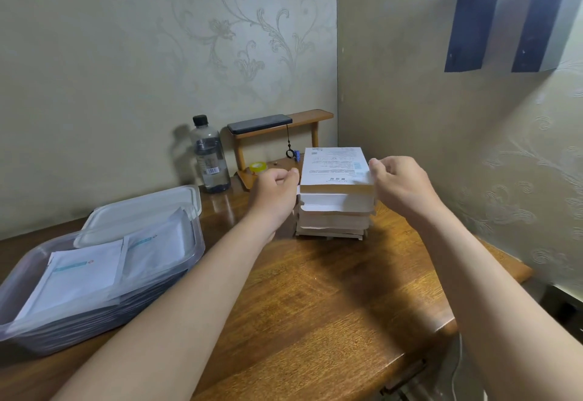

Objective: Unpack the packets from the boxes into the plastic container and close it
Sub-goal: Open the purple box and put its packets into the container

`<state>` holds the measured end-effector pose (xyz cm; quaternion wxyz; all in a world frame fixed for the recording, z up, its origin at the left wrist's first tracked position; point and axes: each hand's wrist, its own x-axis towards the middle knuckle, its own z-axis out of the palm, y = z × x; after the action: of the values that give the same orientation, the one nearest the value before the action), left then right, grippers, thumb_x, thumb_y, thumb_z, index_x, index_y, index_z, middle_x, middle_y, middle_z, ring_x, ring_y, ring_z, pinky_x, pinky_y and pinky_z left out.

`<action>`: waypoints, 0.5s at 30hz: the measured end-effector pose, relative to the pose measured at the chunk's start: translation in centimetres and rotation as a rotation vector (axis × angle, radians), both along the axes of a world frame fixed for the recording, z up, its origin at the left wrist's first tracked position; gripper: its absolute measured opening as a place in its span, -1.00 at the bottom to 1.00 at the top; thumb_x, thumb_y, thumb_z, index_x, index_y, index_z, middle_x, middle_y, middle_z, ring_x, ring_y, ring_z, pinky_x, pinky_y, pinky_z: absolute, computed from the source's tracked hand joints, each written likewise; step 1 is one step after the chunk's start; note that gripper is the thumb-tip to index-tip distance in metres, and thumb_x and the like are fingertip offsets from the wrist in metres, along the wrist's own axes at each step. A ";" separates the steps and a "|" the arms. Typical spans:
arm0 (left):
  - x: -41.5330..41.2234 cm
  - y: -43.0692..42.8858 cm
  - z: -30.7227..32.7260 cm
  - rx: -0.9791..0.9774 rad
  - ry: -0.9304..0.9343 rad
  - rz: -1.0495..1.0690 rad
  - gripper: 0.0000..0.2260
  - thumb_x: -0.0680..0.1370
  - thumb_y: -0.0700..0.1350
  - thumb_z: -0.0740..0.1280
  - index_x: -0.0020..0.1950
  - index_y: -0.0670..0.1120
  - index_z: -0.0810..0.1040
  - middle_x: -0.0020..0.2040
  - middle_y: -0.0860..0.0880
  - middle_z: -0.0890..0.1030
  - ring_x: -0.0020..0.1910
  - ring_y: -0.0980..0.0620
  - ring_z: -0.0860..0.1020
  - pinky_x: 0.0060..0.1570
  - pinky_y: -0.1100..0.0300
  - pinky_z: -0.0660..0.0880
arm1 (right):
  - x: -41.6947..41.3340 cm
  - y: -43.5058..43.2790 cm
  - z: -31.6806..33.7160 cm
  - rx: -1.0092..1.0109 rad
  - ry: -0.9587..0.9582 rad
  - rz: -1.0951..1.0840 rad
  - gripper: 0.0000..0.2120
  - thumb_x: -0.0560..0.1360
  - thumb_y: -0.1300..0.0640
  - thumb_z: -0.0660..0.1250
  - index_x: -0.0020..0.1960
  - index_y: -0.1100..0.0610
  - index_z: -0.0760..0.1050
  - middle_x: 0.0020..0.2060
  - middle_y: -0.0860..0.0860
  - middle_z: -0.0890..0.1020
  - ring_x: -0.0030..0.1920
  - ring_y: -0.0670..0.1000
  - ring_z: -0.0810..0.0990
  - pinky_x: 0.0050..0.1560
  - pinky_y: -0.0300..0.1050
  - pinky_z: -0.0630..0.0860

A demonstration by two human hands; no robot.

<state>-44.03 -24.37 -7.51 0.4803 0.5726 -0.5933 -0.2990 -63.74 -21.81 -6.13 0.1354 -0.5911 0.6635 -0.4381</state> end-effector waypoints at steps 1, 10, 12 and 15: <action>0.2 0.3 0.2 -0.003 0.006 0.007 -0.71 0.69 0.02 0.21 0.03 -0.14 0.63 -0.20 0.14 0.53 -0.13 0.24 0.48 -0.19 0.31 0.35 | 0.2 0.2 0.3 -0.031 0.031 -0.021 -0.60 0.62 0.05 0.11 -0.37 0.11 0.18 -0.47 0.04 0.33 -0.40 0.06 0.27 -0.37 -0.05 0.19; 5.4 3.9 2.5 -0.112 -0.035 0.068 -0.77 0.55 -0.19 0.34 0.19 -0.07 0.62 -0.01 0.00 0.67 0.04 0.02 0.64 0.12 0.11 0.59 | 6.6 3.1 3.9 -0.136 0.127 0.139 -0.77 0.59 0.12 0.21 -0.07 0.19 0.60 -0.18 0.07 0.66 -0.12 0.10 0.60 -0.11 -0.02 0.58; 7.5 5.2 2.9 -0.179 -0.100 0.099 -0.79 0.52 -0.28 0.35 0.10 -0.04 0.61 -0.13 0.06 0.60 -0.09 0.08 0.59 -0.04 0.28 0.53 | 9.0 3.7 4.6 -0.156 0.142 0.187 -0.80 0.58 0.14 0.23 -0.09 0.15 0.61 -0.20 0.07 0.67 -0.12 0.11 0.60 -0.14 -0.07 0.55; 11.1 7.3 3.6 -0.222 -0.190 0.134 -0.73 0.52 -0.39 0.32 0.10 -0.09 0.62 -0.14 0.08 0.58 -0.08 0.09 0.58 -0.01 0.29 0.54 | 13.0 4.4 5.4 -0.176 0.191 0.242 -0.81 0.57 0.15 0.24 -0.06 0.10 0.64 -0.18 0.04 0.66 -0.16 0.05 0.57 -0.21 -0.15 0.45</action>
<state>-32.94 -17.04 -3.95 0.5013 0.5799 -0.6260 -0.1433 -50.75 -17.38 -0.72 0.0710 -0.7153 0.5564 -0.4169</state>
